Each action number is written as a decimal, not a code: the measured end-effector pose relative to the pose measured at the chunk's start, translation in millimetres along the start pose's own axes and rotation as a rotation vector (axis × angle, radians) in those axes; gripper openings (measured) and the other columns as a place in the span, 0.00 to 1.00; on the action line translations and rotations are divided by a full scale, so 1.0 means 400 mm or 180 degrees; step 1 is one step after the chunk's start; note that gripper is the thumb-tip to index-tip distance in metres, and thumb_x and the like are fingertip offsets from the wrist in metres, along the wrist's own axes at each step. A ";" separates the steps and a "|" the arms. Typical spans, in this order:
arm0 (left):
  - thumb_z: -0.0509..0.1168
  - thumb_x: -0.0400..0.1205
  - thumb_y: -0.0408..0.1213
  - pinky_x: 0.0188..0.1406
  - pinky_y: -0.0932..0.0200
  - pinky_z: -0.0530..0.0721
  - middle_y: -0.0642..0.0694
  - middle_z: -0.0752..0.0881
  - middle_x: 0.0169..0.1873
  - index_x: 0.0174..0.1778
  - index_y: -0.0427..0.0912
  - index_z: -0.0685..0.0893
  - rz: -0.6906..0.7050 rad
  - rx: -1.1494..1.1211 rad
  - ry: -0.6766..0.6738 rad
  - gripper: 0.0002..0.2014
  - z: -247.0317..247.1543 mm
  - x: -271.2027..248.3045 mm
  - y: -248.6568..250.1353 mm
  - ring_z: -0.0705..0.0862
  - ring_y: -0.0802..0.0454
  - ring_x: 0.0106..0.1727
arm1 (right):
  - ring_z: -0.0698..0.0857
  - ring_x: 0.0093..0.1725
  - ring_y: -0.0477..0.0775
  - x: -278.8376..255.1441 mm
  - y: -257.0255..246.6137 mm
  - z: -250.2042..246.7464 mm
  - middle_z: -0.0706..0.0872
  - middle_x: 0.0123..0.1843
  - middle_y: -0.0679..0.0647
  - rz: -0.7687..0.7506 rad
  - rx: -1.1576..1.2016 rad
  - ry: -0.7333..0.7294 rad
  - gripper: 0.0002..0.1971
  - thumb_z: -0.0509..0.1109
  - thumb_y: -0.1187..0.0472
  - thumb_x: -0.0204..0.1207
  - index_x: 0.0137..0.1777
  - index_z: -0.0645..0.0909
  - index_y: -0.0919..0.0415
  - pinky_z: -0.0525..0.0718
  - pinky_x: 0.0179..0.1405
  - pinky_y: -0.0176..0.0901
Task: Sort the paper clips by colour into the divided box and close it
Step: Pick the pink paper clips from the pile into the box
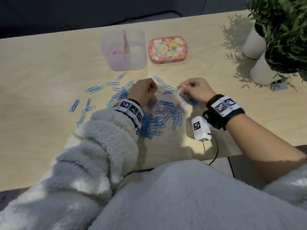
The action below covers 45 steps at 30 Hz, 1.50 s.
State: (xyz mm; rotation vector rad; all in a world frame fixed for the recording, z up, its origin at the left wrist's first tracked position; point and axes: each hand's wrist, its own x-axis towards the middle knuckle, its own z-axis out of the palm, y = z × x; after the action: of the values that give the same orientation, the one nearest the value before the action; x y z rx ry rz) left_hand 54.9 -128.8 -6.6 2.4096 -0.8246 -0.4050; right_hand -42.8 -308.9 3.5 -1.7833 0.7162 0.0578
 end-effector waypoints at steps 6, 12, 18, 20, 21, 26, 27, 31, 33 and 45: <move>0.55 0.82 0.24 0.30 0.72 0.74 0.45 0.80 0.34 0.43 0.36 0.83 -0.0731 -0.2095 -0.0092 0.11 -0.022 0.002 0.055 0.77 0.56 0.32 | 0.75 0.16 0.51 -0.006 -0.012 -0.080 0.79 0.20 0.58 0.0874 0.1934 0.0106 0.16 0.46 0.68 0.75 0.30 0.71 0.64 0.63 0.16 0.27; 0.55 0.83 0.43 0.22 0.64 0.64 0.48 0.66 0.25 0.26 0.43 0.67 -0.1772 -0.2729 -0.0711 0.18 -0.005 0.020 0.096 0.64 0.53 0.25 | 0.67 0.16 0.50 0.005 0.054 -0.058 0.69 0.23 0.55 0.0585 0.0168 0.0291 0.16 0.65 0.57 0.76 0.27 0.71 0.57 0.63 0.16 0.29; 0.65 0.79 0.46 0.41 0.55 0.75 0.44 0.82 0.41 0.45 0.43 0.81 -0.0698 -0.0021 -0.0402 0.09 0.050 0.042 0.079 0.80 0.45 0.43 | 0.85 0.47 0.59 0.017 0.070 -0.030 0.88 0.44 0.56 -0.0163 -0.1771 0.0172 0.03 0.72 0.60 0.69 0.42 0.84 0.55 0.78 0.45 0.43; 0.66 0.78 0.43 0.44 0.53 0.78 0.42 0.85 0.48 0.50 0.44 0.82 -0.0647 0.0185 -0.0408 0.09 0.056 0.045 0.085 0.83 0.42 0.50 | 0.85 0.45 0.60 0.019 0.058 -0.017 0.86 0.39 0.55 -0.0150 -0.1939 0.0138 0.02 0.71 0.62 0.69 0.41 0.84 0.57 0.75 0.41 0.41; 0.65 0.78 0.42 0.46 0.53 0.79 0.41 0.86 0.50 0.50 0.45 0.82 -0.0620 0.0245 -0.0424 0.09 0.056 0.047 0.088 0.83 0.41 0.52 | 0.86 0.44 0.60 0.022 0.054 -0.010 0.87 0.38 0.56 -0.0124 -0.1955 0.0135 0.01 0.70 0.63 0.69 0.39 0.84 0.59 0.77 0.39 0.42; 0.64 0.78 0.38 0.50 0.50 0.81 0.43 0.86 0.50 0.49 0.42 0.82 -0.0640 0.0298 -0.0596 0.07 0.052 0.051 0.080 0.84 0.42 0.52 | 0.82 0.37 0.57 0.020 0.045 0.014 0.85 0.31 0.62 0.0010 -0.1796 -0.0246 0.09 0.66 0.68 0.72 0.34 0.83 0.72 0.77 0.37 0.44; 0.64 0.79 0.39 0.50 0.52 0.80 0.44 0.85 0.48 0.48 0.41 0.82 -0.0641 0.0214 -0.0598 0.07 0.046 0.050 0.074 0.83 0.44 0.51 | 0.80 0.34 0.55 0.018 0.044 0.016 0.81 0.29 0.61 -0.0009 -0.1734 -0.0329 0.10 0.65 0.69 0.72 0.34 0.82 0.75 0.74 0.36 0.44; 0.65 0.80 0.41 0.43 0.58 0.73 0.45 0.80 0.43 0.48 0.39 0.83 -0.0687 -0.0039 -0.0302 0.09 0.006 0.054 0.050 0.79 0.46 0.47 | 0.62 0.16 0.51 -0.001 0.041 -0.008 0.63 0.23 0.56 0.0070 -0.0458 -0.0325 0.18 0.57 0.69 0.74 0.22 0.64 0.58 0.61 0.20 0.35; 0.65 0.79 0.41 0.44 0.56 0.73 0.42 0.83 0.49 0.50 0.41 0.83 -0.0706 0.0103 -0.0223 0.08 -0.011 0.057 0.037 0.81 0.43 0.52 | 0.61 0.18 0.50 -0.004 0.042 -0.034 0.64 0.22 0.56 0.0423 0.0491 -0.0105 0.17 0.55 0.68 0.74 0.23 0.65 0.58 0.56 0.20 0.33; 0.62 0.81 0.43 0.49 0.52 0.79 0.41 0.85 0.54 0.54 0.43 0.82 -0.0276 0.0853 -0.0478 0.10 0.057 0.049 0.113 0.83 0.41 0.55 | 0.79 0.22 0.41 0.001 0.079 -0.125 0.81 0.32 0.56 0.0262 0.0334 0.0781 0.10 0.63 0.68 0.76 0.34 0.79 0.58 0.74 0.18 0.30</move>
State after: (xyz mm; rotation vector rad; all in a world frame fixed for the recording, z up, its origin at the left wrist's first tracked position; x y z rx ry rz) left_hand 38.8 -180.1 -0.1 2.6962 -0.8900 -0.5450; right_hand -73.8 -358.2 -6.5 -1.6763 0.9512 -0.1435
